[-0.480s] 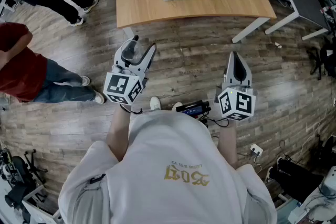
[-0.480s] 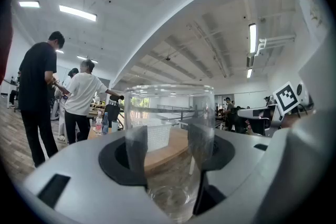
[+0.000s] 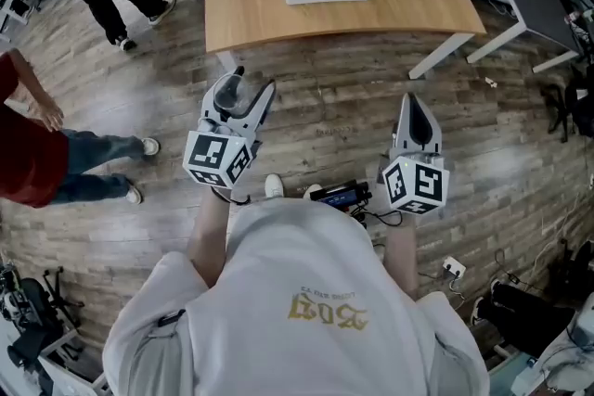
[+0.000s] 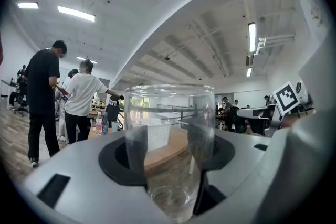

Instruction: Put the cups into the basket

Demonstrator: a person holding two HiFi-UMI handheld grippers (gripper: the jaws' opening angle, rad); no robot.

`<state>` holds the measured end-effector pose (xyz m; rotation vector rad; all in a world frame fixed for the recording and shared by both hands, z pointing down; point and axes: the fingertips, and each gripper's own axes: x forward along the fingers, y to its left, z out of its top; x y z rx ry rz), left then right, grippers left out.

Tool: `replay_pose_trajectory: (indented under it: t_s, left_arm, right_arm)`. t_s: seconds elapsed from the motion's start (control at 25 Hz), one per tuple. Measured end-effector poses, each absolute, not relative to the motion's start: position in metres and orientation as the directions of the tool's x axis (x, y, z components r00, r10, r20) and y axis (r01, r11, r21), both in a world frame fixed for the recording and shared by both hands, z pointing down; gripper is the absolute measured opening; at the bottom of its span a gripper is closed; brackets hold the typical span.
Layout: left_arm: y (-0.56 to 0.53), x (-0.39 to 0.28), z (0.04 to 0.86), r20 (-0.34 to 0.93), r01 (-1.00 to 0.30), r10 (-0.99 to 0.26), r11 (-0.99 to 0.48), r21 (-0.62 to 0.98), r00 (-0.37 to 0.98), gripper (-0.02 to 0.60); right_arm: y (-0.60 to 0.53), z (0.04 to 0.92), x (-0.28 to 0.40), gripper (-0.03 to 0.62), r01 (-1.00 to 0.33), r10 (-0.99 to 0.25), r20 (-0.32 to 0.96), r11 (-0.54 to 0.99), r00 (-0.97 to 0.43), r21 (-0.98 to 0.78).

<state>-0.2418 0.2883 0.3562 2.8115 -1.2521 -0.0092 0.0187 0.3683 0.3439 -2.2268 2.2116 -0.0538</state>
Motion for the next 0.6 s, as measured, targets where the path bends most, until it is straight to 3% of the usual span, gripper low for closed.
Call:
replay_pose_trajectory:
  t_s: [0.6]
  left_arm:
    - [0.3, -0.222, 0.353, 0.029, -0.739, -0.738, -0.672, 0.047, 0.674, 0.264]
  right_arm:
    - [0.379, 0.346, 0.037, 0.009, -0.998, -1.0, 0.011, 0.005, -0.005, -0.066]
